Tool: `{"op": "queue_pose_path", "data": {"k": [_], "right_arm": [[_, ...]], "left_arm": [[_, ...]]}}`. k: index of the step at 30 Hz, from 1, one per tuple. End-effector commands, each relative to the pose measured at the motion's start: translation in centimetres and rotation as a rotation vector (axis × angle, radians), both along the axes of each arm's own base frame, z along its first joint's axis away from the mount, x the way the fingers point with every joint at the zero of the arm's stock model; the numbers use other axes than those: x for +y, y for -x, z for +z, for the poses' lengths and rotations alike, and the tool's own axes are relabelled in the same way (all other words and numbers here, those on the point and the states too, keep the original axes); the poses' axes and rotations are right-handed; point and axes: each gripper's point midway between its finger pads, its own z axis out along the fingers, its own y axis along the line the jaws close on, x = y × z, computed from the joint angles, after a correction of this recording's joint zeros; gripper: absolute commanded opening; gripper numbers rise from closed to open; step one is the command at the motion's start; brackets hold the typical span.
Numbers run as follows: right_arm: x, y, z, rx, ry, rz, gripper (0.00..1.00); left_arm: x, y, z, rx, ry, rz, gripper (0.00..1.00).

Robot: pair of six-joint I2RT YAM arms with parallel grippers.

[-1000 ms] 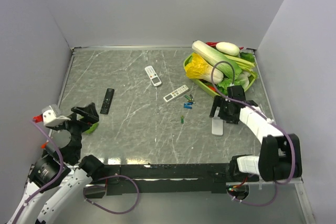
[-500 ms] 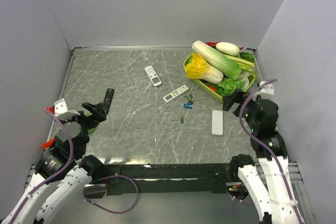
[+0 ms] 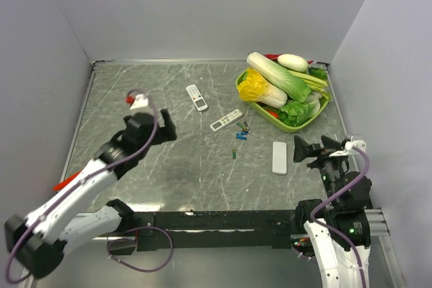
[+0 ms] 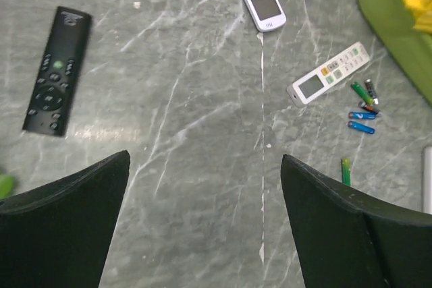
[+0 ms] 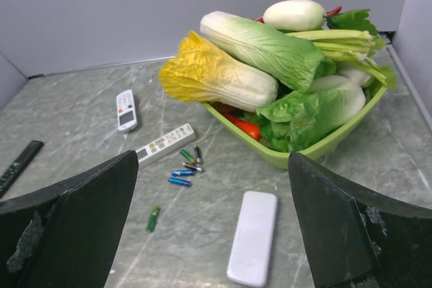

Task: Load the batteries into the remote control

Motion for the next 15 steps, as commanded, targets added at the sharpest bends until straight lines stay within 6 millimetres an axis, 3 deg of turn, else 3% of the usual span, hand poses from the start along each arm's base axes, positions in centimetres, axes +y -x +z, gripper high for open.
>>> {"op": "queue_pose_path", "data": {"k": [1, 2, 3, 4, 5, 6, 7, 8, 9, 11, 12, 14, 15], "right_arm": [[-0.1, 0.7, -0.4, -0.078, 0.052, 0.005, 1.0], [0.0, 0.8, -0.6, -0.086, 0.048, 0.009, 1.0], [0.1, 0.7, -0.9, -0.083, 0.046, 0.016, 1.0], [0.1, 1.2, -0.5, -0.118, 0.049, 0.019, 1.0], [0.1, 1.4, -0.5, -0.122, 0.065, 0.021, 1.0], [0.0, 1.4, -0.4, -0.125, 0.065, 0.016, 1.0], [0.0, 1.4, -0.5, -0.126, 0.061, 0.016, 1.0], [0.2, 1.3, -0.5, -0.128, 0.058, 0.024, 1.0], [0.7, 1.4, -0.3, -0.14, 0.06, 0.052, 0.99], [1.0, 1.5, -0.3, -0.146, 0.067, 0.07, 1.0], [1.0, 1.5, -0.3, -0.149, 0.065, 0.07, 1.0], [0.8, 1.5, -0.3, -0.155, 0.069, 0.062, 1.0], [0.8, 1.6, -0.2, -0.162, 0.071, 0.061, 1.0]], "left_arm": [[-3.0, -3.8, 0.7, 0.043, -0.008, -0.075, 0.97], [-2.7, -4.9, 0.9, 0.057, 0.001, -0.063, 0.97], [-2.6, -5.8, -1.1, 0.126, -0.026, -0.056, 0.97], [-2.2, -6.5, -1.7, 0.153, -0.037, -0.05, 0.97], [-1.0, -7.8, -1.5, 0.165, -0.027, -0.02, 0.97], [-0.3, -8.6, -3.5, 0.228, -0.053, 0.0, 0.97], [0.7, -9.3, -4.0, 0.25, -0.069, 0.02, 0.97], [2.8, -10.5, -4.0, 0.259, -0.07, 0.08, 0.97], [3.8, -11.2, -5.5, 0.307, -0.086, 0.104, 0.97], [6.9, -12.5, -6.2, 0.33, -0.1, 0.168, 0.97], [7.6, -12.9, -7.8, 0.377, -0.11, 0.176, 0.97], [9.6, -13.7, -8.7, 0.42, -0.117, 0.202, 0.97], [10.0, -13.9, -10.4, 0.471, -0.114, 0.197, 0.98]]}}
